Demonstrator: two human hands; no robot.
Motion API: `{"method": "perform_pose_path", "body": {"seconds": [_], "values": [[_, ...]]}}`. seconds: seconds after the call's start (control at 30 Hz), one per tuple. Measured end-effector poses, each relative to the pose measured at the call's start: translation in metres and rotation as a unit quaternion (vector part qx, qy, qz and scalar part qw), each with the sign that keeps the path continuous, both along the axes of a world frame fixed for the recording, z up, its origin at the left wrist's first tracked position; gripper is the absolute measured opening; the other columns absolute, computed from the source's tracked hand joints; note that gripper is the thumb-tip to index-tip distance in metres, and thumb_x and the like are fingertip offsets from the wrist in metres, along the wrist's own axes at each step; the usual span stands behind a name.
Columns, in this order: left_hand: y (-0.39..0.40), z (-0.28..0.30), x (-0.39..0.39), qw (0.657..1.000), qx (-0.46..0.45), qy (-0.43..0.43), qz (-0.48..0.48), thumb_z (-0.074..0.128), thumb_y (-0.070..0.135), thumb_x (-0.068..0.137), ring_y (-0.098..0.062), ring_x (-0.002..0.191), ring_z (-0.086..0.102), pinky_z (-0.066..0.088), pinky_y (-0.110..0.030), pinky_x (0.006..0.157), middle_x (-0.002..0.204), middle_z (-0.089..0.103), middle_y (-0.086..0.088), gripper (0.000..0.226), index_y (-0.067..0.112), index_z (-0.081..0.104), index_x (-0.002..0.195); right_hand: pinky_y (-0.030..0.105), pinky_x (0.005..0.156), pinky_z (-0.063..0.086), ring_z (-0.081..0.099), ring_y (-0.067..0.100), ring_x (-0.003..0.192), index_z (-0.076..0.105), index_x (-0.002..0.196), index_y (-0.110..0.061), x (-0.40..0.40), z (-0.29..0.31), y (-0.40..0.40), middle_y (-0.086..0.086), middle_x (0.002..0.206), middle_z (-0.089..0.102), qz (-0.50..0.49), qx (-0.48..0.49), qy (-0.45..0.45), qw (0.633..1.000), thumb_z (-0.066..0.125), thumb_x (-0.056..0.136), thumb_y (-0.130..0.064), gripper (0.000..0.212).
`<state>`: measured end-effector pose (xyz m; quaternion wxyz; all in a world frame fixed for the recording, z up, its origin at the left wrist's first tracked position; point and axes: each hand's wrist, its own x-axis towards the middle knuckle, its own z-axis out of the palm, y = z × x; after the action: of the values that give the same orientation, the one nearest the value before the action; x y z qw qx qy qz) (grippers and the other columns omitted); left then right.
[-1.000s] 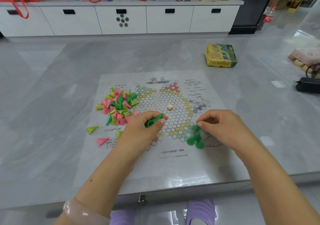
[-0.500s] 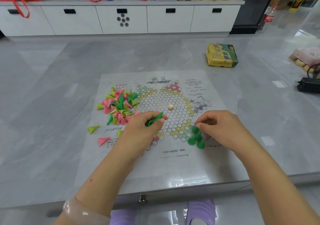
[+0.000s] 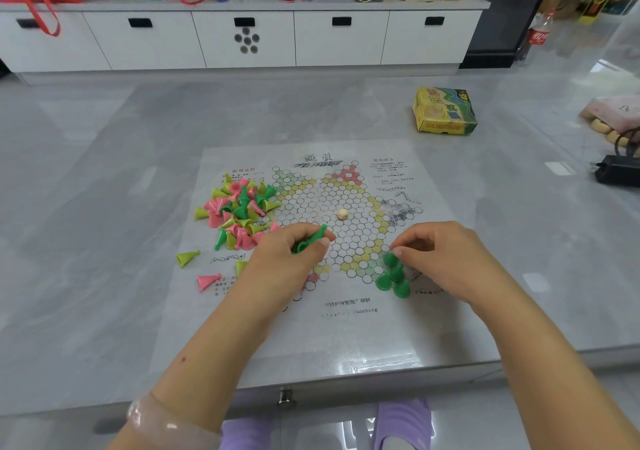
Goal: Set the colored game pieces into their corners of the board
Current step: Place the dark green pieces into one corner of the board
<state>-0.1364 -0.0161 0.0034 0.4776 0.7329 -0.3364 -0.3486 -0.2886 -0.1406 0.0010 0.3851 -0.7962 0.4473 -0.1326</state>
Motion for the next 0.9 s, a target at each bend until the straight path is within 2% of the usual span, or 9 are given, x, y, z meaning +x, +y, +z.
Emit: {"method": "perform_pose_path", "body": {"seconds": [0.57,0.63,0.73,0.8,0.9], "values": [[0.0,0.001,-0.001,1.0,-0.004,0.006,-0.008,0.052,0.024,0.092,0.007,0.084,0.053,0.036,-0.008,0.064,0.09,0.057,0.024,0.015,0.032,0.063,0.094,0.011,0.058,0.039,0.059,-0.001,0.078,0.066,0.076,-0.03,-0.001,0.0,0.001,-0.015,0.081,0.065,0.014,-0.003,-0.003,1.0,0.062,0.084,-0.019,0.014],[0.0,0.001,-0.001,1.0,-0.004,0.008,-0.011,0.051,0.023,0.092,0.007,0.083,0.054,0.041,-0.005,0.061,0.092,0.06,0.018,0.016,0.033,0.063,0.095,0.012,0.061,0.039,0.058,0.0,0.082,0.067,0.079,-0.027,-0.002,0.001,0.002,-0.015,0.082,0.065,0.008,-0.008,-0.016,1.0,0.059,0.086,-0.02,0.013],[0.001,0.002,-0.003,1.0,-0.004,0.002,-0.016,0.05,0.018,0.092,0.002,0.077,0.054,0.039,0.002,0.056,0.089,0.061,0.01,0.019,0.034,0.061,0.094,0.015,0.065,0.041,0.06,0.004,0.085,0.069,0.084,-0.023,-0.001,0.004,0.004,-0.011,0.086,0.067,-0.034,-0.021,-0.068,0.997,0.054,0.088,-0.023,0.015],[0.001,0.002,-0.006,0.999,-0.009,-0.008,-0.03,0.05,0.018,0.092,0.002,0.081,0.055,0.043,-0.004,0.063,0.087,0.06,0.013,0.021,0.035,0.06,0.094,0.014,0.07,0.043,0.06,0.003,0.086,0.069,0.086,-0.024,0.003,0.009,0.008,-0.013,0.086,0.068,-0.038,-0.026,-0.119,0.992,0.054,0.088,-0.022,0.015],[0.001,0.002,-0.008,0.998,-0.015,-0.011,-0.052,0.049,0.018,0.093,-0.002,0.083,0.056,0.042,-0.016,0.072,0.083,0.059,0.013,0.022,0.039,0.054,0.098,0.01,0.072,0.047,0.061,-0.002,0.082,0.069,0.088,-0.025,0.01,0.016,0.016,-0.016,0.086,0.068,0.013,-0.025,-0.157,0.987,0.057,0.087,-0.022,0.013]]}}
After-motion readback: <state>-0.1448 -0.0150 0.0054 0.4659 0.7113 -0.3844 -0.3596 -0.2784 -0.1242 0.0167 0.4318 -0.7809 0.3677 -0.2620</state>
